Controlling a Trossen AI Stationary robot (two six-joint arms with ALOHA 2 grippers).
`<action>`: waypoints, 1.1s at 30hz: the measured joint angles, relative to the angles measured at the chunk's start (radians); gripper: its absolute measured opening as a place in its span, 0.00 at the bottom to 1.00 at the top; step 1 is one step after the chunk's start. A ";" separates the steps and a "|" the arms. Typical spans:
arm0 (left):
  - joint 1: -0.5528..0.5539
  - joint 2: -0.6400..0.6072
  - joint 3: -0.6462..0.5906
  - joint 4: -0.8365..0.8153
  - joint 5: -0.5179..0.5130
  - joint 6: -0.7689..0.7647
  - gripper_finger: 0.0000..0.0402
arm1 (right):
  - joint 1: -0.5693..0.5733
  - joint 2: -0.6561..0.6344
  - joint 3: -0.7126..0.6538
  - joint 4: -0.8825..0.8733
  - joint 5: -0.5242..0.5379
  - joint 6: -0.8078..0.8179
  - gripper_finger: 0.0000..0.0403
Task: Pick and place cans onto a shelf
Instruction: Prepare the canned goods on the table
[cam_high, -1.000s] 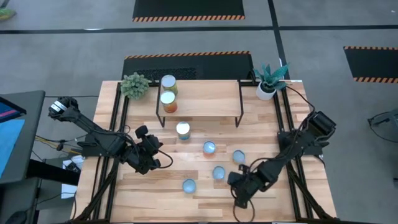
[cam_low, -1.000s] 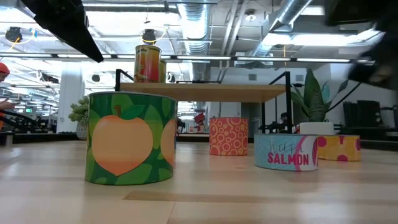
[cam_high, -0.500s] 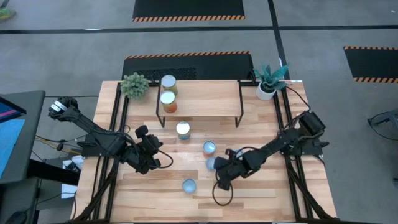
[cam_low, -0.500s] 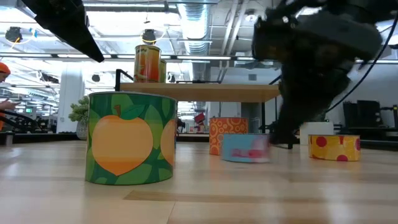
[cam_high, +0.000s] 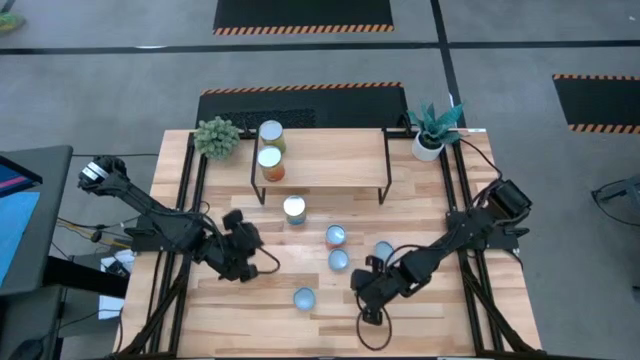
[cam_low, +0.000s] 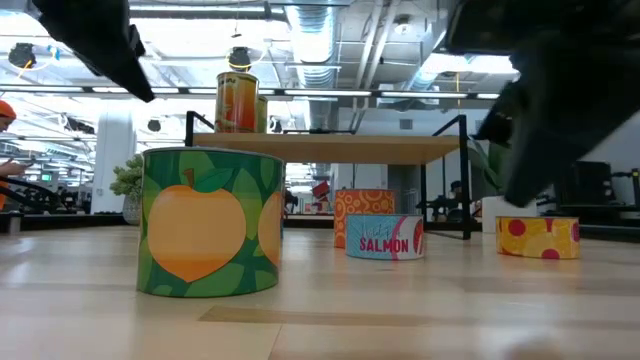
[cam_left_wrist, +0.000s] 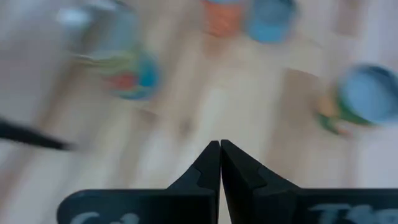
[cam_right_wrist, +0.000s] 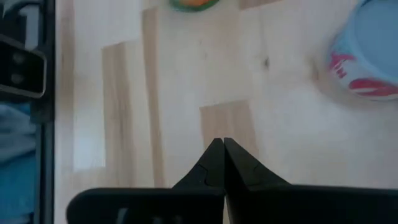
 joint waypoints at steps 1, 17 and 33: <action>-0.008 0.015 0.000 0.036 0.047 0.016 0.00 | 0.009 0.000 0.000 -0.003 0.006 -0.005 0.03; -0.104 0.504 0.000 0.797 0.395 0.106 0.00 | 0.063 0.000 0.000 -0.020 0.296 0.022 0.04; -0.010 0.585 0.038 0.895 0.049 0.105 0.00 | 0.027 0.000 0.000 -0.072 0.365 0.026 0.03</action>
